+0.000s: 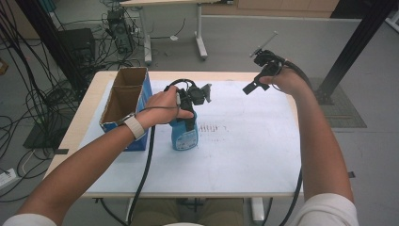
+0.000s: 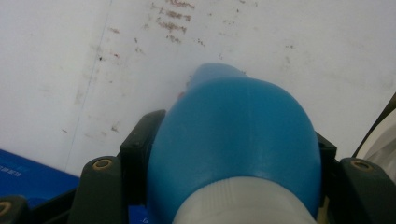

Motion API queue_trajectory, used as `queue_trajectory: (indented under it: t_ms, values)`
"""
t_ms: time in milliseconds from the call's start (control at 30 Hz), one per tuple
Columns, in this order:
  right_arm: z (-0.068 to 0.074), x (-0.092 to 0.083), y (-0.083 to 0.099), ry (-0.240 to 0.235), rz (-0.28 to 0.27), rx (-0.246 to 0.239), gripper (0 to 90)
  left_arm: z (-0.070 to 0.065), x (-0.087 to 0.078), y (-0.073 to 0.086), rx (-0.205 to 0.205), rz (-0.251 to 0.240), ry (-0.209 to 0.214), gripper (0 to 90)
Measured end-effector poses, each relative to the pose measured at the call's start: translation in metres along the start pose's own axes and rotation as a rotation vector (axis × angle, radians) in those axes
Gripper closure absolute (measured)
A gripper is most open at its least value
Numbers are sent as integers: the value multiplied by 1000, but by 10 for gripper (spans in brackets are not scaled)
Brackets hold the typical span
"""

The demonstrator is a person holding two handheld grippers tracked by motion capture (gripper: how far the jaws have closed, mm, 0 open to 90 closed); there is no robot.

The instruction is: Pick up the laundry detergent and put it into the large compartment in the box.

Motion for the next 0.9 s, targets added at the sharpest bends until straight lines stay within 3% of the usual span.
queue_trajectory:
  t_ms: [900]
  values:
    - [4, 0, -3, 1, 0, 4, 106, -1, 0, 2, -2, -2, -3, 383]
Point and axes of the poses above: each handheld gripper's, and its own axes: x roughly forward along the jaws, y roughly out of its underside, z roughly to its left, the point moved 2 cm from there along x, roughly forward along the jaws, and after that the axes turned 13 degrees about y, right-handed, at the moved point
